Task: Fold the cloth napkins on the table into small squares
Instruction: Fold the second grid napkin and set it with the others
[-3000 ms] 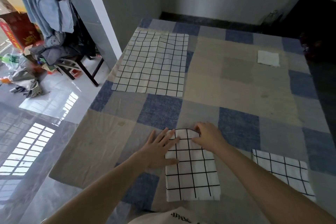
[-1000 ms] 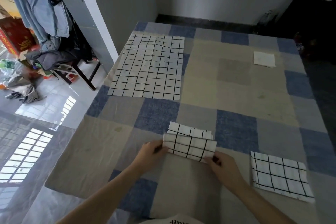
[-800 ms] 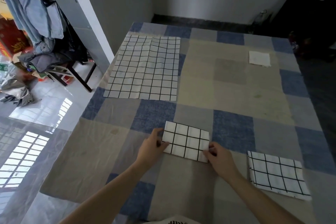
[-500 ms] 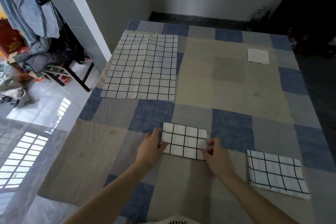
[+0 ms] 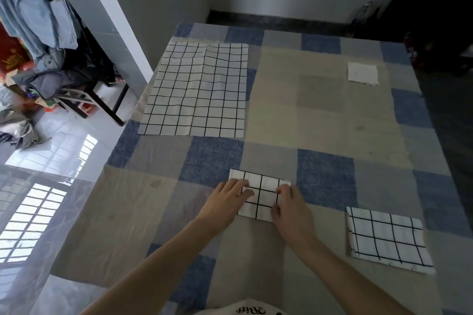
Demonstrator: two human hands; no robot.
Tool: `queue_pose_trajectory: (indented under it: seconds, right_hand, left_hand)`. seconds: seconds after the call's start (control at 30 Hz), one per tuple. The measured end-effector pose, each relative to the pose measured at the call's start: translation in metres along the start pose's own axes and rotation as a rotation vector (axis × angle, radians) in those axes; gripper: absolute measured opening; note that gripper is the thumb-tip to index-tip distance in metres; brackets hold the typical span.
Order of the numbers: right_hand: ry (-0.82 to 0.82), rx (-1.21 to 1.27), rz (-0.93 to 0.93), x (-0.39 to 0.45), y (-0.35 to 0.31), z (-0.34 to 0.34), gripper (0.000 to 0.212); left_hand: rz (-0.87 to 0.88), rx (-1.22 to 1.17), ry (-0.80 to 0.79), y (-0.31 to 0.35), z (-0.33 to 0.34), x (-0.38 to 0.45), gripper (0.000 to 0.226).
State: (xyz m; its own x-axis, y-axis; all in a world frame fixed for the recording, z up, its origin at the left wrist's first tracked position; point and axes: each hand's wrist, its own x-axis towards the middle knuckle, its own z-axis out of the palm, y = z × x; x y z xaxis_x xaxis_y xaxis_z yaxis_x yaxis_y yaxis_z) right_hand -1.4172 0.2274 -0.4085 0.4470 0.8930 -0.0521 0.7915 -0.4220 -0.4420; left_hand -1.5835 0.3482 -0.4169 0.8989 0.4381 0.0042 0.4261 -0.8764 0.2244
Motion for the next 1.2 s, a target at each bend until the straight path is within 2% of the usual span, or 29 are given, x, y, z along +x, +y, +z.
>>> queue_pose_trajectory:
  seconds: [0.07,0.13,0.3,0.47,0.57,0.7,0.9,1.07,1.2]
  right_hand:
    - [0.053,-0.057,-0.139,0.005,-0.014,0.012,0.036]
    - [0.054,-0.103,-0.202,0.009,-0.024,0.025,0.036]
    - [-0.079,-0.103,-0.162,0.014,-0.011,0.041,0.042]
    - [-0.170,-0.255,-0.229,0.009,0.013,0.041,0.058]
    - [-0.209,-0.271,-0.203,0.008,0.013,0.039,0.060]
    - [-0.241,-0.270,-0.151,0.005,0.013,0.034,0.059]
    - [-0.211,-0.301,-0.100,-0.002,0.036,0.021,0.069]
    - [-0.223,-0.238,-0.097,0.004,0.030,0.000,0.076]
    - [-0.325,-0.203,-0.038,0.028,0.019,-0.021,0.094]
  left_hand:
    - [0.106,0.002,-0.034,0.005,0.001,0.006,0.062]
    - [0.093,0.008,-0.048,0.009,0.006,0.009,0.055]
    - [-0.007,-0.122,-0.048,0.012,0.016,0.007,0.054]
    - [-0.094,-0.251,-0.096,0.010,0.015,0.005,0.078]
    - [-0.111,-0.235,-0.187,0.000,0.010,0.003,0.081]
    - [-0.152,-0.161,-0.274,-0.022,0.005,-0.009,0.063]
    - [-0.114,-0.003,-0.372,-0.036,-0.001,-0.011,0.087]
    - [-0.156,-0.038,-0.271,-0.035,-0.027,0.014,0.075]
    - [-0.233,-0.039,-0.364,-0.031,-0.035,0.034,0.094]
